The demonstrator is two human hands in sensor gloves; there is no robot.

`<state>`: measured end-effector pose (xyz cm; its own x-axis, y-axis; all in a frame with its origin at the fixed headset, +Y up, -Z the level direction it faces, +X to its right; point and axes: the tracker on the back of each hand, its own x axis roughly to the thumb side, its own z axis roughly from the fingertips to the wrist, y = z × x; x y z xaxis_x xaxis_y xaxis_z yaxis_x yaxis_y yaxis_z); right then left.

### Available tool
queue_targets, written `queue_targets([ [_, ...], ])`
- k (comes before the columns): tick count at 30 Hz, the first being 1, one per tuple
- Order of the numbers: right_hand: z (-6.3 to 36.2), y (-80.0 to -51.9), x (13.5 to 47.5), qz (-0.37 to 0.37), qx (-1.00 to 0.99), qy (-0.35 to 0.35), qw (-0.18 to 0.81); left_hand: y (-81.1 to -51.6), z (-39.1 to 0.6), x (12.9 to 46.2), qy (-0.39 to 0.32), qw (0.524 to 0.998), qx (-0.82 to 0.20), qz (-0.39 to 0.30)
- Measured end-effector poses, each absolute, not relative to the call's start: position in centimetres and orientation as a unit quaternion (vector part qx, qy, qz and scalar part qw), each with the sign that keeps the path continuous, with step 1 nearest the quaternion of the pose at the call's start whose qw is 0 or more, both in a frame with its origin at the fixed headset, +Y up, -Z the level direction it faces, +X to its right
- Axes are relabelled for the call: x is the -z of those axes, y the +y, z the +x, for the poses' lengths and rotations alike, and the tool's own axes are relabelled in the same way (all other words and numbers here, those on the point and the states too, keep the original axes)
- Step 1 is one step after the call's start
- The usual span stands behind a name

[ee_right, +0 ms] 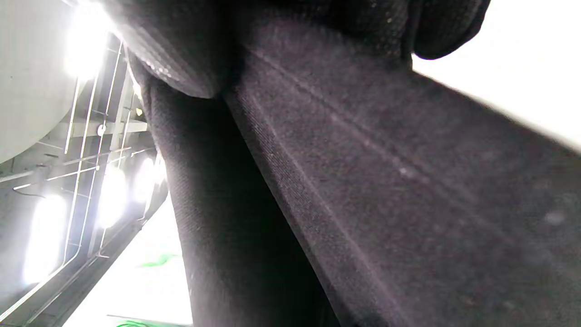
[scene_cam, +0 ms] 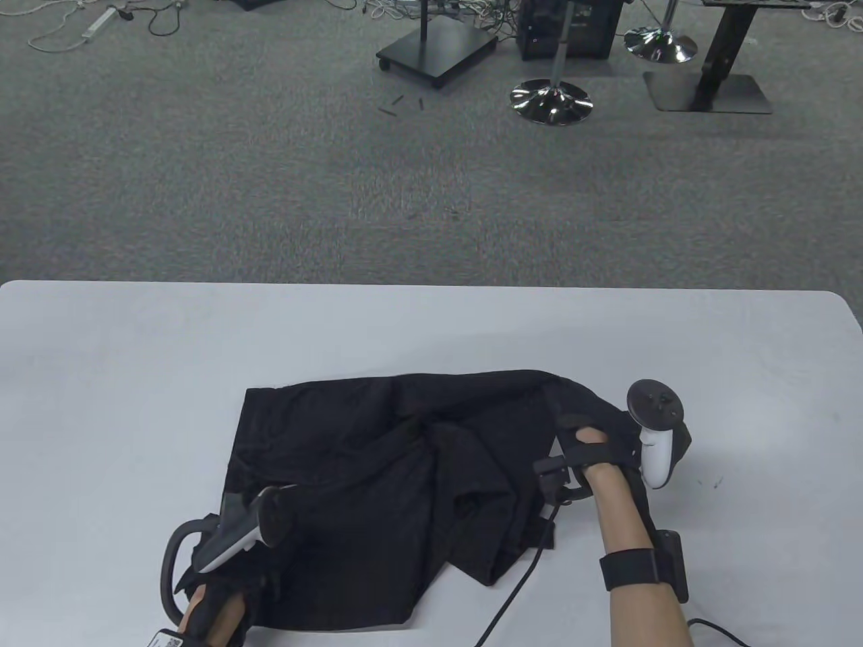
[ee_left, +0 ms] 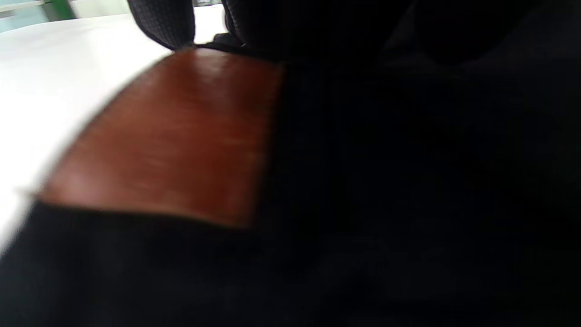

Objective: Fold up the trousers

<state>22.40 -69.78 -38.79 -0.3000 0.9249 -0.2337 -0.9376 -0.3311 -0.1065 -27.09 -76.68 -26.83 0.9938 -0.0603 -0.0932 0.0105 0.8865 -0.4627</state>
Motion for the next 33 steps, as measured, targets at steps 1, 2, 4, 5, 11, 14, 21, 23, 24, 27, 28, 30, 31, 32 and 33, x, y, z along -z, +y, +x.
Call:
queue_targets([
  [1, 22.4, -69.5, 39.0, -0.126, -0.809, 0.018, 0.574, -76.7, -27.8, 27.0, 0.063, 0.969, 0.009, -0.240],
  [2, 22.3, -69.3, 39.1, -0.125, -0.809, 0.013, 0.575, -76.6, -28.2, 27.2, 0.070, 0.968, 0.001, -0.242],
  [4, 21.7, -68.6, 39.6, -0.115, -0.808, 0.012, 0.577, -76.6, -28.7, 27.6, 0.083, 0.966, -0.009, -0.246],
  [5, 21.1, -68.3, 39.8, -0.106, -0.809, 0.006, 0.578, -76.5, -28.8, 27.8, 0.086, 0.963, -0.010, -0.255],
  [11, 18.9, -68.4, 40.7, -0.115, -0.848, 0.022, 0.517, -73.6, -26.1, 28.0, 0.050, 0.982, -0.035, -0.179],
  [14, 18.7, -69.1, 40.5, -0.131, -0.868, 0.029, 0.479, -73.7, -24.4, 28.0, 0.016, 0.978, -0.091, -0.186],
  [21, 17.3, -67.6, 38.1, -0.066, -0.940, -0.001, 0.336, -78.1, -23.0, 29.1, 0.039, 0.956, -0.098, -0.275],
  [23, 17.4, -67.5, 37.3, -0.054, -0.949, 0.009, 0.310, -78.7, -23.3, 29.2, 0.047, 0.956, -0.077, -0.281],
  [24, 17.6, -67.8, 37.1, -0.053, -0.950, 0.026, 0.306, -78.7, -23.4, 29.3, 0.051, 0.958, -0.066, -0.276],
  [27, 19.6, -69.6, 36.9, -0.103, -0.948, 0.091, 0.286, -78.2, -24.6, 29.6, 0.076, 0.958, -0.047, -0.274],
  [28, 20.4, -70.5, 36.9, -0.125, -0.943, 0.106, 0.290, -78.3, -25.2, 29.7, 0.087, 0.955, -0.060, -0.277],
  [30, 21.5, -72.5, 36.9, -0.157, -0.931, 0.159, 0.289, -78.4, -26.3, 29.5, 0.105, 0.953, -0.078, -0.273],
  [31, 21.9, -73.6, 36.9, -0.168, -0.928, 0.188, 0.273, -78.4, -26.9, 29.5, 0.114, 0.953, -0.084, -0.269],
  [32, 22.0, -74.4, 36.9, -0.165, -0.927, 0.203, 0.267, -78.4, -27.2, 29.5, 0.120, 0.952, -0.085, -0.269],
  [33, 22.0, -75.4, 36.9, -0.167, -0.923, 0.213, 0.272, -78.3, -27.6, 29.5, 0.124, 0.951, -0.086, -0.271],
])
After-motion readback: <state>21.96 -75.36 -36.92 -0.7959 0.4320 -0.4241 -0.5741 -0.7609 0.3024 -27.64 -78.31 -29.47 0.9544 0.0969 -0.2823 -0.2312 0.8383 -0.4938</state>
